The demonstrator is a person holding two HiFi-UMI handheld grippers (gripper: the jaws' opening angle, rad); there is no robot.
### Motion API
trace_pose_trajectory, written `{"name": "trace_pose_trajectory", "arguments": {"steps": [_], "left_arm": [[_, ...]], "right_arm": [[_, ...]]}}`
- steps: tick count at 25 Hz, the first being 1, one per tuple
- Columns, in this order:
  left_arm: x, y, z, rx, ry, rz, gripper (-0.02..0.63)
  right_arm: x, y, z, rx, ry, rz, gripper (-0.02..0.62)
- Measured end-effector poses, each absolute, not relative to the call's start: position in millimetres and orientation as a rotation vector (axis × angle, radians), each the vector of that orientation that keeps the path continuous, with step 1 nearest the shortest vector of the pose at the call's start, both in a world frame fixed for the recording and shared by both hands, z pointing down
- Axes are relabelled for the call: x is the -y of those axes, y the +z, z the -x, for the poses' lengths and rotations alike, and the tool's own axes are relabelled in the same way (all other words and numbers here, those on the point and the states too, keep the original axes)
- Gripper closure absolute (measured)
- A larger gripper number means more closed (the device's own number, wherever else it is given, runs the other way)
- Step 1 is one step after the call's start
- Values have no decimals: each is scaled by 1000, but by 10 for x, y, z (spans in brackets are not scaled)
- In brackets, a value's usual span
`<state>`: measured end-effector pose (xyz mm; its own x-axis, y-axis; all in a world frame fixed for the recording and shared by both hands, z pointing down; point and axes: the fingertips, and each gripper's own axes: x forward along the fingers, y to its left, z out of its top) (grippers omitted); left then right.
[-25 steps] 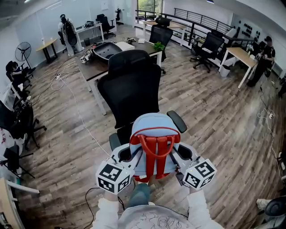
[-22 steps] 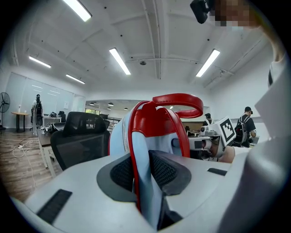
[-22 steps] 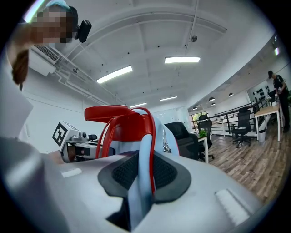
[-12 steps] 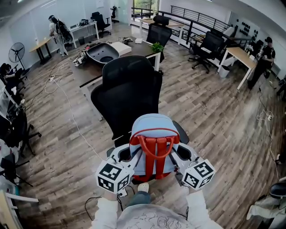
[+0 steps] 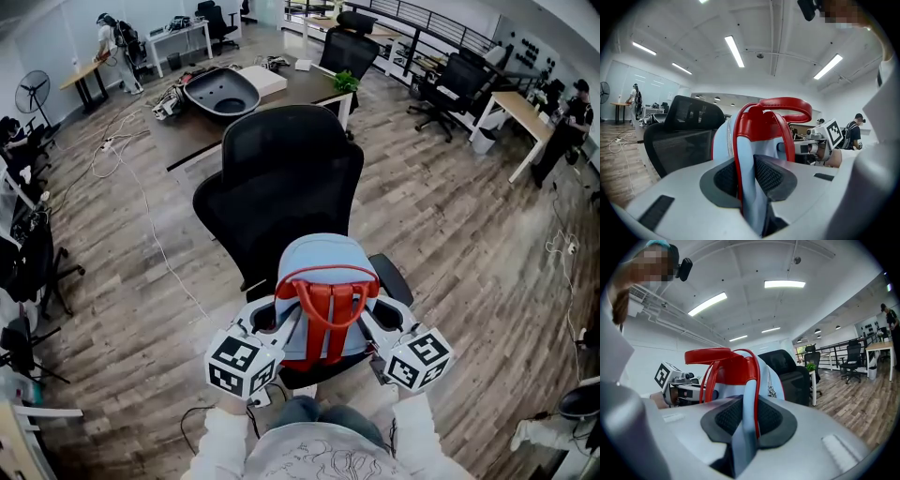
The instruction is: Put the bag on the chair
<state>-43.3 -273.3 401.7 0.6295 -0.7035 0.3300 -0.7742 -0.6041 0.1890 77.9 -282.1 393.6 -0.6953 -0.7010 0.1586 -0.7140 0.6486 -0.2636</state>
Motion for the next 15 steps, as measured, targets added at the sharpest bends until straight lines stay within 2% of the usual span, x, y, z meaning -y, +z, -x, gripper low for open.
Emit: {"name": "trace_pose_trajectory", "arguments": {"steps": [15], "left_arm": [[3131,4756,644,1146,382,-2393,522]], "right_arm": [[3264,4665,-561,2668,588,-1066,512]]}}
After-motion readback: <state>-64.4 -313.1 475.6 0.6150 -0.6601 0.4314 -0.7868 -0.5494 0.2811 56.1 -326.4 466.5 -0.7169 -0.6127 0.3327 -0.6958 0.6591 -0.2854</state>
